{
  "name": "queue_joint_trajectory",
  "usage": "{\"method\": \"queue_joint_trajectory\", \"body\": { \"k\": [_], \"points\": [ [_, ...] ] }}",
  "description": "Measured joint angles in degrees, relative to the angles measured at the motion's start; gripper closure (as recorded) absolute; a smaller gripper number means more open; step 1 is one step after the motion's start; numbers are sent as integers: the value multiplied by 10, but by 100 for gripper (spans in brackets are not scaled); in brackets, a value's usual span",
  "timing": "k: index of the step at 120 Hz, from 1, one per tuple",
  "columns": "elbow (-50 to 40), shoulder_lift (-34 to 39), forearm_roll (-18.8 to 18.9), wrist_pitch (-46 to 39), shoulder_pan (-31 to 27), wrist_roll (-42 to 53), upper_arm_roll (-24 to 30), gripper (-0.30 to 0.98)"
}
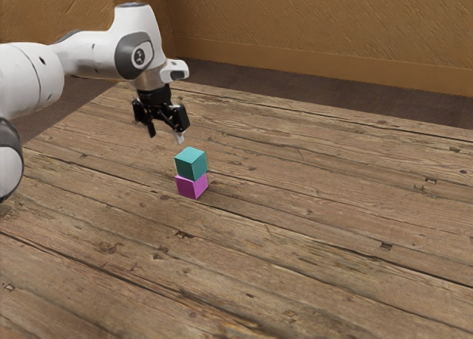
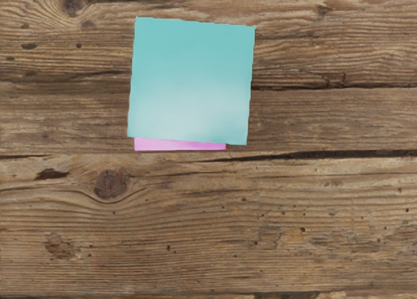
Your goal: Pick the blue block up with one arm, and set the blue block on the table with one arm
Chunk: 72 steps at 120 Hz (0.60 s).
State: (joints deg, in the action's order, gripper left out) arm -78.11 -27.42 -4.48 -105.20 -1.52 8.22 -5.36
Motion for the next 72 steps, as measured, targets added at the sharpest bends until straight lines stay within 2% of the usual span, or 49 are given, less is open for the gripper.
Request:
{"method": "queue_joint_trajectory", "body": {
  "k": [21,31,72],
  "points": [
    [67,-67,-12,-15,-1,4,0,0],
    [85,-94,-19,-20,-22,7,3,0],
    [124,-139,-35,-30,-30,15,19,0]
  ]
}}
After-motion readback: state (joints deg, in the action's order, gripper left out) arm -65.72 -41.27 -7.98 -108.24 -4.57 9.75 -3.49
